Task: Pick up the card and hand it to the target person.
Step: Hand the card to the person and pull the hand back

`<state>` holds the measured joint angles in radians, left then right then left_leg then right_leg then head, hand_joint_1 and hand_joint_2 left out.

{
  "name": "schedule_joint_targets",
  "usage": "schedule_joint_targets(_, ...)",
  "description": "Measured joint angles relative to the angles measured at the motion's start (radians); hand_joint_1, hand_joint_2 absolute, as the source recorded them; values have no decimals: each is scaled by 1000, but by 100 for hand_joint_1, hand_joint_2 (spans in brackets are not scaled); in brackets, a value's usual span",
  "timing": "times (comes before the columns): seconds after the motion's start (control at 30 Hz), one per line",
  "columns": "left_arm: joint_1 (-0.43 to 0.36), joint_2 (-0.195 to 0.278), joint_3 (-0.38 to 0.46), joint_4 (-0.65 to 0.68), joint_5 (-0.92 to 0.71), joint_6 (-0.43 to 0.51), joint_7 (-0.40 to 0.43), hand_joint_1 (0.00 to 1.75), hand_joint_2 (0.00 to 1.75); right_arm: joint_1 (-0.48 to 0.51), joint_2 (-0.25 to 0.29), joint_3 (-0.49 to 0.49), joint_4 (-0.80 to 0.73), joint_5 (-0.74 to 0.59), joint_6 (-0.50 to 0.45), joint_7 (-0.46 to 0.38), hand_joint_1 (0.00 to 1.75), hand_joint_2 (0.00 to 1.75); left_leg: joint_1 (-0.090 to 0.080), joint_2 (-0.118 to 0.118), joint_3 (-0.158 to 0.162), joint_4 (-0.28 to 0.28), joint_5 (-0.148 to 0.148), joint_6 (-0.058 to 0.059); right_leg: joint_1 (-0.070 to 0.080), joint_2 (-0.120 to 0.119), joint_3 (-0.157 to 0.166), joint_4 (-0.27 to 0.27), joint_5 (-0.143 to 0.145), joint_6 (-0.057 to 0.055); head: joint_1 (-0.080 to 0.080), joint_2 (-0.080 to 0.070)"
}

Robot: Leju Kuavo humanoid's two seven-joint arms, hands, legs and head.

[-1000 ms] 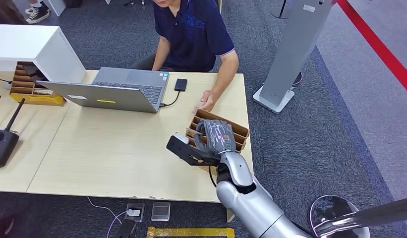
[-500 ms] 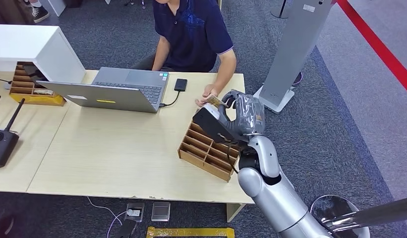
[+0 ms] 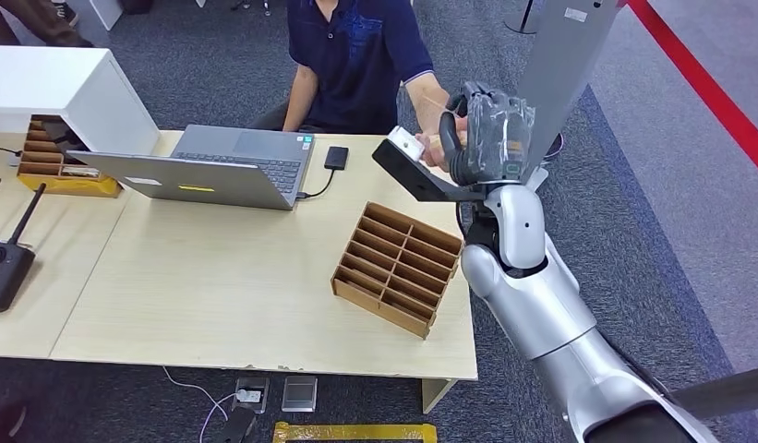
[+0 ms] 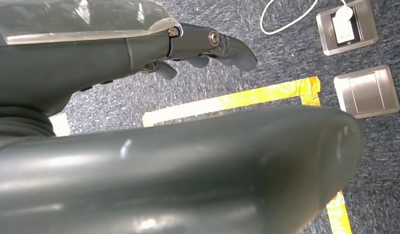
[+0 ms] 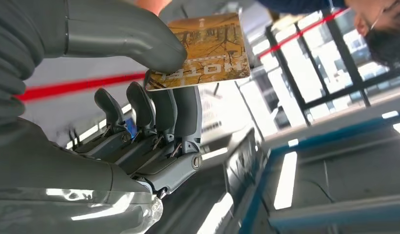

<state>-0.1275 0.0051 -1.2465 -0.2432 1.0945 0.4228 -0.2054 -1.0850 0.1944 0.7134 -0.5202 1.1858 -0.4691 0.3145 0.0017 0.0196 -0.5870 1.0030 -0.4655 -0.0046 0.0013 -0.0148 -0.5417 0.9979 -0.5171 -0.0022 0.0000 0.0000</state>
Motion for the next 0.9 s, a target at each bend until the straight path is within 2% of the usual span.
schedule_joint_targets(0.2, -1, 18, -1, -6, -6, 8, 6, 0, 0, -17, 19, 40, 82, 63, 22, 28, 132, 175, 1, -2, 0, 0, 0, 0, 1, -3, 1, -1, 0, 0, 0, 0)
schedule_joint_targets(0.57, -2, 33, -2, -8, -15, 2, 17, 0, 0, -4, 18, 49, 154, 63, 83, 47, 130, 175, 1, -5, 1, -2, 1, 0, 0, -4, 3, -3, 0, 0, 0, 0)
schedule_joint_targets(0.63, -3, 35, -4, -8, -18, 3, 20, 0, 0, -5, 21, 50, 162, 61, 92, 48, 123, 175, 0, -5, 2, -2, 1, 0, 0, -4, 3, -3, 0, 0, 0, 0)
schedule_joint_targets(0.77, -3, 44, -3, -8, -18, 5, 26, 0, 0, -3, 30, 54, 170, 60, 106, 45, 7, 175, 0, -5, 3, -3, 1, 0, 0, -4, 4, -3, -1, 0, 0, 0)
schedule_joint_targets(0.8, -3, 45, -2, -9, -17, 6, 26, 0, 0, -2, 33, 56, 171, 59, 107, 44, 0, 175, 1, -5, 1, -2, 0, 0, 0, -4, 3, -2, -1, 0, 0, 0)
schedule_joint_targets(0.9, -2, 44, 5, -10, -14, 10, 24, 0, 0, 2, 38, 56, 170, 52, 101, 40, 0, 175, 1, -4, -1, 0, 0, 0, 1, -5, 1, -1, -1, 0, 0, 0)
